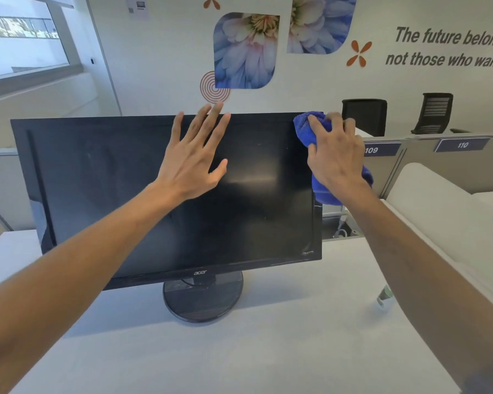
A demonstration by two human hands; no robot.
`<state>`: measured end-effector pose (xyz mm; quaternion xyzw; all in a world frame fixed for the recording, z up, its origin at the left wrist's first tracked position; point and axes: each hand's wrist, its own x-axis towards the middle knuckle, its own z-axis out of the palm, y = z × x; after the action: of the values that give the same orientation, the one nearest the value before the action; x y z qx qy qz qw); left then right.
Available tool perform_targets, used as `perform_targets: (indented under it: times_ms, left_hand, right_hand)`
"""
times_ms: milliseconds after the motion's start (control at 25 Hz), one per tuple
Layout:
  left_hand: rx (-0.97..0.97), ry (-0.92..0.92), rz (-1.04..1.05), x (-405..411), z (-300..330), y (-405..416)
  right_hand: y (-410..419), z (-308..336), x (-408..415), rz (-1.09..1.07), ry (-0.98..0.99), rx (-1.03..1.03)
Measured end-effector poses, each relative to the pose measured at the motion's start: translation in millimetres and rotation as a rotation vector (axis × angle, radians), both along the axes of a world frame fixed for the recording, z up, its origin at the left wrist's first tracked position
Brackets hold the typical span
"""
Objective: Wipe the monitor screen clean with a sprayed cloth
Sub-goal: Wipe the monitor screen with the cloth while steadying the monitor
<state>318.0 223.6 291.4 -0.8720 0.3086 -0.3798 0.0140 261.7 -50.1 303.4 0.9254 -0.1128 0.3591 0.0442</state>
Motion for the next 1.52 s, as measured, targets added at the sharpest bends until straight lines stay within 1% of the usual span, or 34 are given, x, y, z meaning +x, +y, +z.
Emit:
perform_targets:
  times_ms: [120, 240, 520, 800, 1040, 1280, 1400, 1520]
  left_hand:
    - [0.023, 0.032, 0.045, 18, 12, -4]
    - [0.070, 0.052, 0.062, 28, 1, -1]
    - [0.018, 0.077, 0.031, 25, -18, 3]
    - [0.004, 0.094, 0.067, 18, -26, 3]
    - [0.016, 0.110, 0.071, 18, -24, 1]
    - [0.015, 0.103, 0.068, 15, -23, 4]
    - [0.049, 0.093, 0.076, 14, -21, 5]
    - [0.051, 0.093, 0.094, 11, -21, 3]
  right_hand:
    - [-3, 0, 9, -0.009, 0.054, -0.017]
    - [-3, -2, 11, -0.012, 0.069, -0.016]
    - [-4, -26, 2, 0.011, 0.093, -0.005]
    - [-2, -94, -37, 0.056, 0.091, 0.029]
    - [2, -160, -78, 0.014, 0.243, 0.074]
    - [6, -196, -103, -0.011, 0.373, 0.203]
    - [10, -203, -106, -0.039, 0.374, 0.297]
    - [21, -201, -105, -0.112, 0.387, 0.385]
